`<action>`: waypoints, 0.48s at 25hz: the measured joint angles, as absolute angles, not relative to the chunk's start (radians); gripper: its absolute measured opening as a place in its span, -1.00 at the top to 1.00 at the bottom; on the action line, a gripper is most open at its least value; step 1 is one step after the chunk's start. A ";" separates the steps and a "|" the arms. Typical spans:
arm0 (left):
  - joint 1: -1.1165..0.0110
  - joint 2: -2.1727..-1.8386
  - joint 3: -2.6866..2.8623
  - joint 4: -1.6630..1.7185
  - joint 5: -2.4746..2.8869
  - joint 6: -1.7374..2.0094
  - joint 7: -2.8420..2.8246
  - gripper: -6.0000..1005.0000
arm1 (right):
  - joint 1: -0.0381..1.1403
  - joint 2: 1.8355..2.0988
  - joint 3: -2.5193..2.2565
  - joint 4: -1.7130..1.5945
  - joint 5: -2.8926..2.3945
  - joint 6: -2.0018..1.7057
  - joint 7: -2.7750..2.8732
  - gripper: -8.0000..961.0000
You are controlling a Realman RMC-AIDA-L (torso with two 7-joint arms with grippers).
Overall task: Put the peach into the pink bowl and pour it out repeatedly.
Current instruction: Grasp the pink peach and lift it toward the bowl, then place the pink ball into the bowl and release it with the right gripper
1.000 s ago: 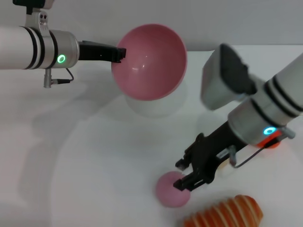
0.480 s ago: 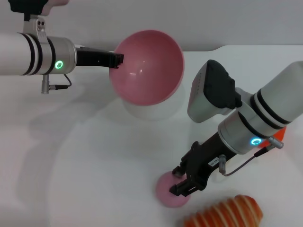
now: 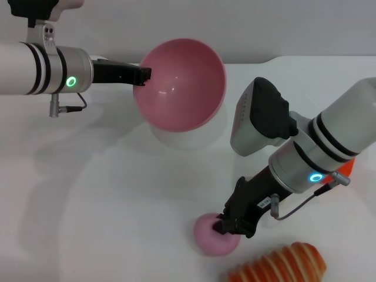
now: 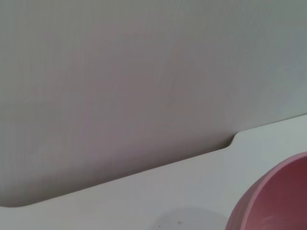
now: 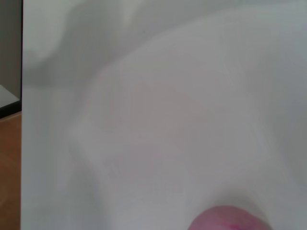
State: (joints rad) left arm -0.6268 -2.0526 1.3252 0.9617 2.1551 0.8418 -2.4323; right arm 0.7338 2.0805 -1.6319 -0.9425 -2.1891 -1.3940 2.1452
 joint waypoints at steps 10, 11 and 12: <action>-0.627 -2.051 1.323 0.945 2.156 0.845 -2.430 0.90 | 0.620 2.074 -1.545 -1.319 -2.185 -1.506 2.162 0.92; -0.627 -2.050 1.323 0.940 2.156 0.848 -2.430 0.90 | 0.607 2.075 -1.524 -1.384 -2.185 -1.518 2.162 0.92; -0.628 -2.050 1.322 0.936 2.156 0.851 -2.430 0.90 | 0.599 2.075 -1.501 -1.441 -2.186 -1.526 2.163 0.92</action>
State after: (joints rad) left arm -0.6277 -2.0499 1.3222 0.9359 2.1564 0.8508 -2.4298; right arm 0.5988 2.0754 -1.5010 -1.4409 -2.1857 -1.5257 2.1628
